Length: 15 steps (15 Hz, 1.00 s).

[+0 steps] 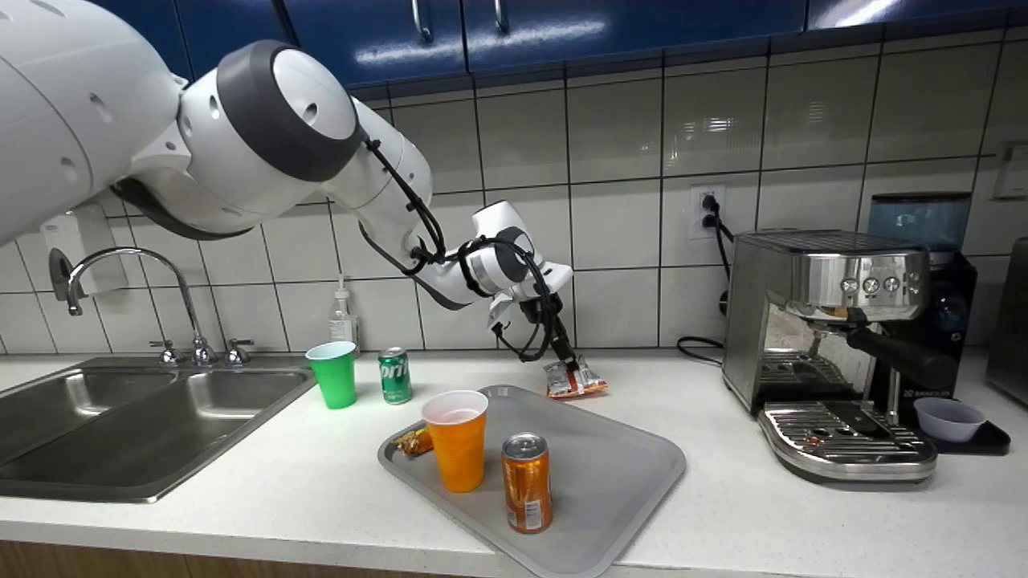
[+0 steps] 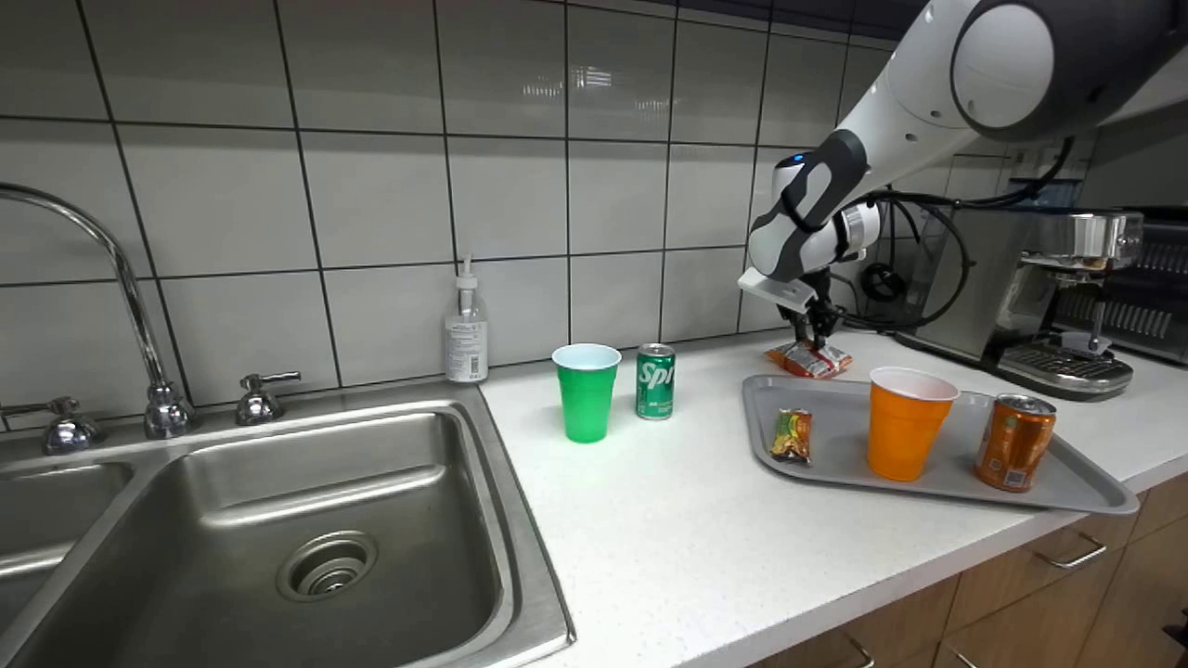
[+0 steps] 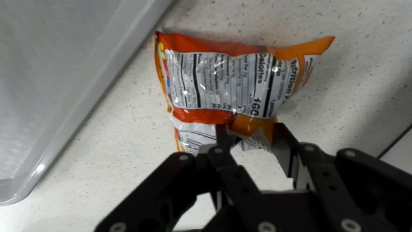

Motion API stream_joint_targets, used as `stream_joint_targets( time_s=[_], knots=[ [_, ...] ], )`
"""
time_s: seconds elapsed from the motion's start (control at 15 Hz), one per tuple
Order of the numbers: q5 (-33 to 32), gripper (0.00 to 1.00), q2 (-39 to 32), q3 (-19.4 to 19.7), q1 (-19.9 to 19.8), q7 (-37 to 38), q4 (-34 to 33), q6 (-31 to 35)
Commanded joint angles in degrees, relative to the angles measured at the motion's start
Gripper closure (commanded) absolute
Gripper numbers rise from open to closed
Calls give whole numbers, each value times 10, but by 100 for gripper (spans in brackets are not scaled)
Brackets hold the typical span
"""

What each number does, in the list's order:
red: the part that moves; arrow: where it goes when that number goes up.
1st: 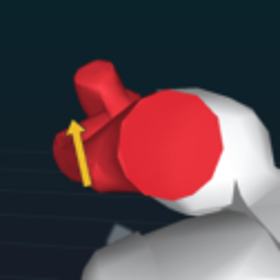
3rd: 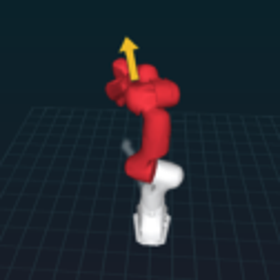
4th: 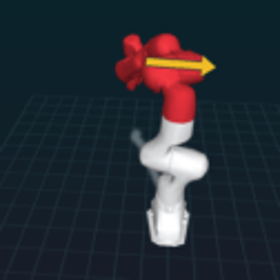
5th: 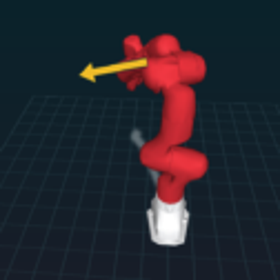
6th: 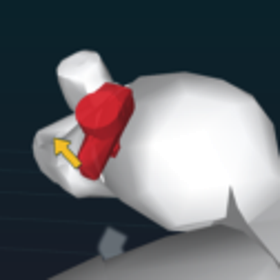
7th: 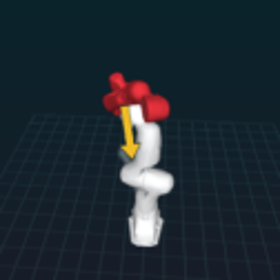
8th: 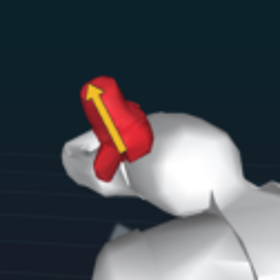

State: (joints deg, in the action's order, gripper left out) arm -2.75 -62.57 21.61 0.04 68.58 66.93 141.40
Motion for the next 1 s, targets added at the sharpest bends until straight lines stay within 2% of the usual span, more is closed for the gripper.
stream_joint_targets(
  time_s=[0.0, 0.07, 0.13, 0.93],
  knots=[
    [-4, 88, -12, -7, -10, 11, -32, -23],
    [-5, 97, -11, -7, -10, 10, -32, -23],
    [-5, 100, -11, -7, -9, 11, -31, -23],
    [-7, 100, 8, -5, 0, 13, -3, -6]
  ],
)
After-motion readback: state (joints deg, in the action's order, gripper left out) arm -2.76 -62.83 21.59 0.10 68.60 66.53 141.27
